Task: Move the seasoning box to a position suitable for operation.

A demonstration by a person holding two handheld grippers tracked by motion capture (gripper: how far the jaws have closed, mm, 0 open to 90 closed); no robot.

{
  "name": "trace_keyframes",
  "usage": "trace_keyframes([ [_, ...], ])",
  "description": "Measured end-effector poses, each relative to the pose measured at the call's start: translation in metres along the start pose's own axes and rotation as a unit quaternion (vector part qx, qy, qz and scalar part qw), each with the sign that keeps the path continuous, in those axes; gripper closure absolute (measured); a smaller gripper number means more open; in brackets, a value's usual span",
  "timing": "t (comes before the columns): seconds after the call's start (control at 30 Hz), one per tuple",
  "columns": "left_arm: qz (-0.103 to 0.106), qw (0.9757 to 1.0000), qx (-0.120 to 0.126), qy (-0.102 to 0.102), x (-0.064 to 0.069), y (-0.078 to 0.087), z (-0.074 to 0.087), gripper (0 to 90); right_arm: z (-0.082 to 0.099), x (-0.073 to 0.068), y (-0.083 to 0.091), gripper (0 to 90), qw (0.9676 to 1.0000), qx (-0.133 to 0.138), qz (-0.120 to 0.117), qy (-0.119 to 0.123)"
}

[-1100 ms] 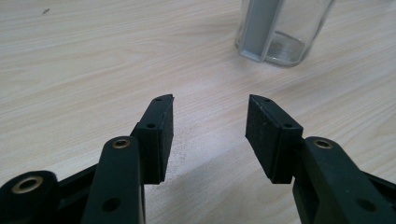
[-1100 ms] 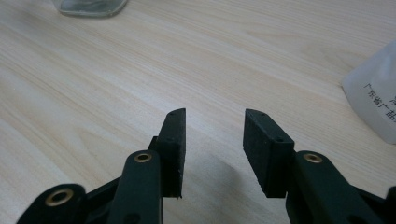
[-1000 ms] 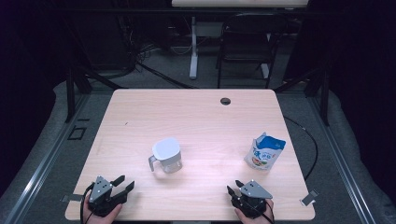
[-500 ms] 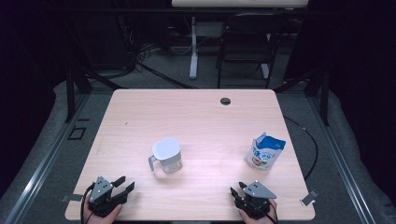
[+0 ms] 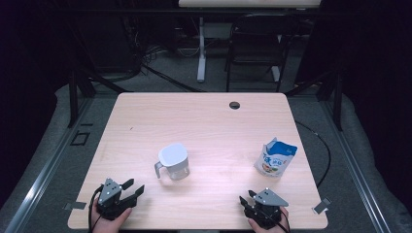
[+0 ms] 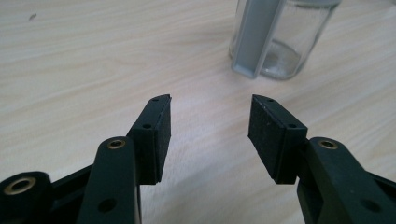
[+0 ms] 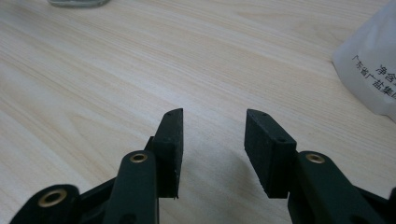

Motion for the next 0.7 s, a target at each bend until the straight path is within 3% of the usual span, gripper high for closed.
trace_keyframes([
  [0.23,0.001,0.9999,0.005,0.009,0.009,-0.013,-0.018,51.0,0.000,-0.002,0.001,57.6,1.0000,0.001,-0.003,-0.002],
  [0.5,0.007,1.0000,0.003,-0.005,0.016,-0.026,-0.039,52.6,0.000,0.000,0.004,56.7,1.0000,0.008,-0.002,-0.004],
  [0.7,-0.001,0.9998,-0.002,-0.018,0.020,-0.032,-0.053,53.4,0.000,0.002,0.005,56.4,0.9999,0.009,-0.001,-0.009],
])
Point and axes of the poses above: each handheld gripper's, and its own axes: y roughly backward along the jaws, z roughly out of its underside, x roughly to its right, the point moved 2 cm from there along -y, roughly forward along the jaws, and after that the axes turned 13 degrees about -y, right-handed, at the moved point
